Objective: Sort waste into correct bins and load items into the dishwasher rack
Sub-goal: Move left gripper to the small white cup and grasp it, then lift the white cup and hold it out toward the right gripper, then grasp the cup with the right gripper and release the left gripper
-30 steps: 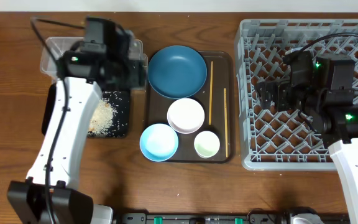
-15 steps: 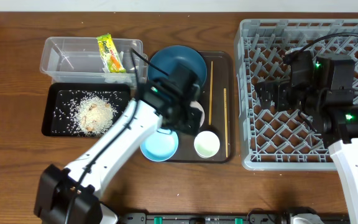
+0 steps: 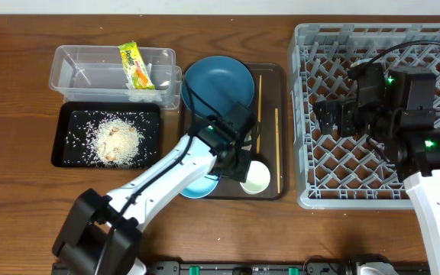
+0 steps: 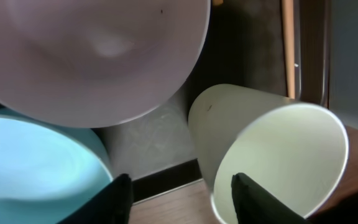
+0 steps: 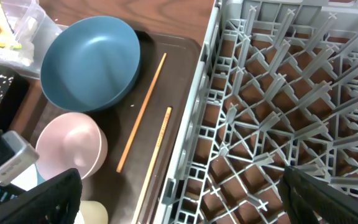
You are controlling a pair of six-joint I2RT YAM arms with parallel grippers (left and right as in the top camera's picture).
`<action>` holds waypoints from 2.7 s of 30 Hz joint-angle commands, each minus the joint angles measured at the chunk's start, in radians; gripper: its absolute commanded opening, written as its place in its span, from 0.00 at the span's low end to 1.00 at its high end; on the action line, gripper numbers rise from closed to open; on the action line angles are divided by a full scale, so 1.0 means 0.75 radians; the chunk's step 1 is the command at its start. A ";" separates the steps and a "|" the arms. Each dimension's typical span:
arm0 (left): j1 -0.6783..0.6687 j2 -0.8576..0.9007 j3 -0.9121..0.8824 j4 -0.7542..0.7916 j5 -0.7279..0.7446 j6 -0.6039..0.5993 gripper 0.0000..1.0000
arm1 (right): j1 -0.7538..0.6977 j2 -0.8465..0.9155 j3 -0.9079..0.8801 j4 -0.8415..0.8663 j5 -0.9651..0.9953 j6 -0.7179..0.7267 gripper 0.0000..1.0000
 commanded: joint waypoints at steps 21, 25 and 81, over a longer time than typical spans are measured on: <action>-0.009 0.085 0.025 0.044 0.081 -0.077 0.14 | 0.009 0.002 0.025 -0.017 -0.060 0.026 0.99; 0.074 0.021 0.056 0.043 0.235 -0.077 0.06 | 0.008 0.002 0.025 -0.019 -0.113 0.038 0.99; 0.782 -0.115 0.056 0.434 1.791 0.054 0.06 | 0.315 0.416 0.025 0.843 -1.437 0.034 0.73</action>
